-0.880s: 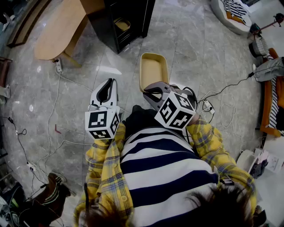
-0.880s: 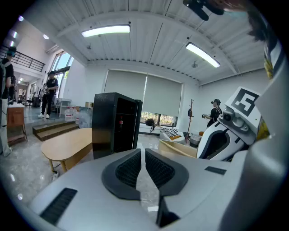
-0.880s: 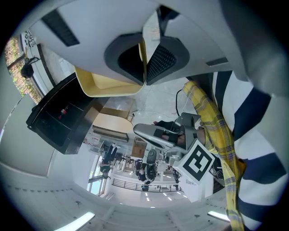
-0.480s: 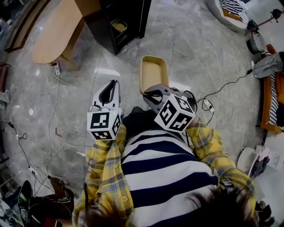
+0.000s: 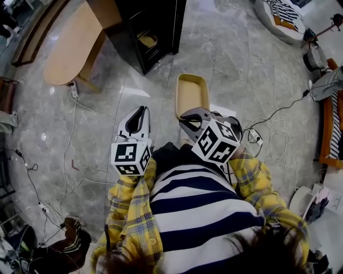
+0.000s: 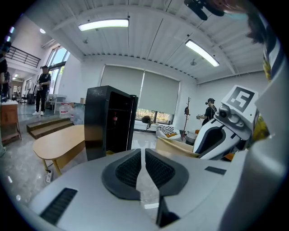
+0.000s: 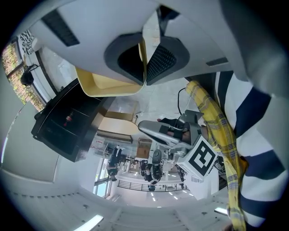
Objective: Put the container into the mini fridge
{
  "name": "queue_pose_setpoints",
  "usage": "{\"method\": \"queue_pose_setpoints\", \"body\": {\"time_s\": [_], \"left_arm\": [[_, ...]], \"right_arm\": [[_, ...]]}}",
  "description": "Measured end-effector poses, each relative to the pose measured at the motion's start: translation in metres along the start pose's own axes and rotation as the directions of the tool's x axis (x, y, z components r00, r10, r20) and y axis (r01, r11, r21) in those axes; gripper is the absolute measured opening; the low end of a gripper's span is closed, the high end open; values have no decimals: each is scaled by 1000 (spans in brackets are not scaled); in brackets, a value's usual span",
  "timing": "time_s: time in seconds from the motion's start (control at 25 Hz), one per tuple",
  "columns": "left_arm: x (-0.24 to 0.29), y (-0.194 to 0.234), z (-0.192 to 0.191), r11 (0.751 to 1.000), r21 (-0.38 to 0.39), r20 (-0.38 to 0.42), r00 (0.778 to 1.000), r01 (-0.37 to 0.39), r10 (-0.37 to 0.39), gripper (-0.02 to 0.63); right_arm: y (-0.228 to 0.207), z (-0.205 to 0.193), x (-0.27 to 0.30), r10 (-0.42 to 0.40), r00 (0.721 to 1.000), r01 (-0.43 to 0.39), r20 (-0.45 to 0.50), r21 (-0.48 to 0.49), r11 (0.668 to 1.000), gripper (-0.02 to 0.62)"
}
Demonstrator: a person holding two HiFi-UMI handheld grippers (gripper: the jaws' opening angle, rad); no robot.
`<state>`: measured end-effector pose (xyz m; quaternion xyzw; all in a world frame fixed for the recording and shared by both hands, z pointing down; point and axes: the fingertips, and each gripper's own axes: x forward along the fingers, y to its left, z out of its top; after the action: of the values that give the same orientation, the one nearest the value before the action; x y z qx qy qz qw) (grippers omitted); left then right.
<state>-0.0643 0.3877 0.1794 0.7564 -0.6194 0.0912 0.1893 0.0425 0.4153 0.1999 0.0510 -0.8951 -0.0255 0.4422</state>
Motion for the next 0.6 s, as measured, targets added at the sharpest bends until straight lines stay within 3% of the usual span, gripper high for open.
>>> {"method": "queue_pose_setpoints", "body": {"time_s": [0.6], "left_arm": [[72, 0, 30, 998, -3, 1, 998, -68, 68, 40]], "right_arm": [[-64, -18, 13, 98, 995, -97, 10, -71, 993, 41]]}}
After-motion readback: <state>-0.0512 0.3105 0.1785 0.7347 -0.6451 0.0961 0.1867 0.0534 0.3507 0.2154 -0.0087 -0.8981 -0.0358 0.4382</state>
